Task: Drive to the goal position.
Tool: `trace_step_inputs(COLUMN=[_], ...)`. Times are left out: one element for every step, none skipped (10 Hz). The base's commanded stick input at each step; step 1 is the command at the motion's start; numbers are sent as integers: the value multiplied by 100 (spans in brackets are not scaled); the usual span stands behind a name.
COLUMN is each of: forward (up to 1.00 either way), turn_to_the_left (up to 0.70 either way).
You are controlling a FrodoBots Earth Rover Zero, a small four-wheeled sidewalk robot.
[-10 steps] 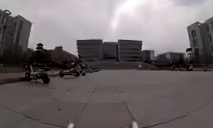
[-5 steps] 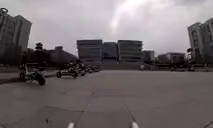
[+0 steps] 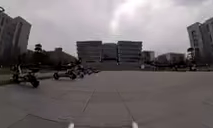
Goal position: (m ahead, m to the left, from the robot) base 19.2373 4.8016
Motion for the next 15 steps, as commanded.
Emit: trace_step_inputs(forward=[70,70,70,70,70,70,70,70,70,70,70,70,70,70,70], turn_to_the_left=[0,0,0,0,0,0,0,0,0,0,0,0,0,0,0])
